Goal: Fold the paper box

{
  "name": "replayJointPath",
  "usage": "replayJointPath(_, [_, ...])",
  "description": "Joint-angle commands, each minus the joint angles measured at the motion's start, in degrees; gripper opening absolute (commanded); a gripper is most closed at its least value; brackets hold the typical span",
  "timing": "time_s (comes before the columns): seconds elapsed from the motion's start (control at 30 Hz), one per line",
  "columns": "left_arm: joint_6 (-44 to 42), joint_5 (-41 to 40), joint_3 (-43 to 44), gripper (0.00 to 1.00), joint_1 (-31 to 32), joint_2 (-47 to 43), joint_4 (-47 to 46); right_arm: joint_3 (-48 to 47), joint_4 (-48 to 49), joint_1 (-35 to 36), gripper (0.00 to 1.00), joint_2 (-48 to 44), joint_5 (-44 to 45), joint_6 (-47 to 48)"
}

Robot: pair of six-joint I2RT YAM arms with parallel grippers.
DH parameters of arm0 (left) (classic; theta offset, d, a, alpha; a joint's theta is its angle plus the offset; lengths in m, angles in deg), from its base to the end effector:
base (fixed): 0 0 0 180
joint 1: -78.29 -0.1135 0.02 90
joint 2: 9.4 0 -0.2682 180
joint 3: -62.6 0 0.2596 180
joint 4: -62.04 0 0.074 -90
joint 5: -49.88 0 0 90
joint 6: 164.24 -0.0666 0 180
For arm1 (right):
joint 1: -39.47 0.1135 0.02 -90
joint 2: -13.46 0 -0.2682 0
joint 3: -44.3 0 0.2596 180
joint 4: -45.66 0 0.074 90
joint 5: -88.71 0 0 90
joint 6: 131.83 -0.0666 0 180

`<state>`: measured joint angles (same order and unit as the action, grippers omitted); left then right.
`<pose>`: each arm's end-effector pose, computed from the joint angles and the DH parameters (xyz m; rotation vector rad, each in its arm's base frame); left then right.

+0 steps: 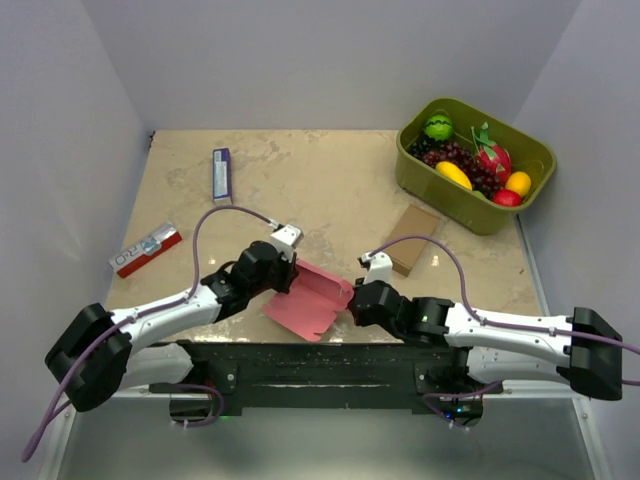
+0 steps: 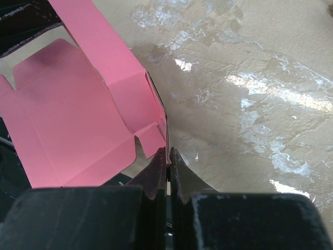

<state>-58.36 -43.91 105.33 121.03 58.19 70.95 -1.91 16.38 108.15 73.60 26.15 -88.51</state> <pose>0.2013 -0.1800 0.1742 0.4741 2.1533 -0.5130 0.1142 0.2082 0.1925 -0.1974 2.2699 0.5327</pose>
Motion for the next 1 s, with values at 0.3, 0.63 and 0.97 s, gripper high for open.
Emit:
replayJointPath(0.3, [0.6, -23.7, 4.7, 0.00, 5.6, 2.3, 6.6, -2.8, -1.3, 0.7, 0.00, -1.9, 1.6, -1.7])
replayJointPath(0.63, [3.1, -29.3, 6.8, 0.00, 7.2, 3.8, 10.2, -2.3, -1.0, 0.8, 0.00, -4.0, 1.4, -2.2])
replayJointPath(0.97, [4.9, -22.8, 5.7, 0.00, 8.0, 1.8, 5.8, -2.0, -1.2, 0.8, 0.01, -4.6, 1.8, -2.5])
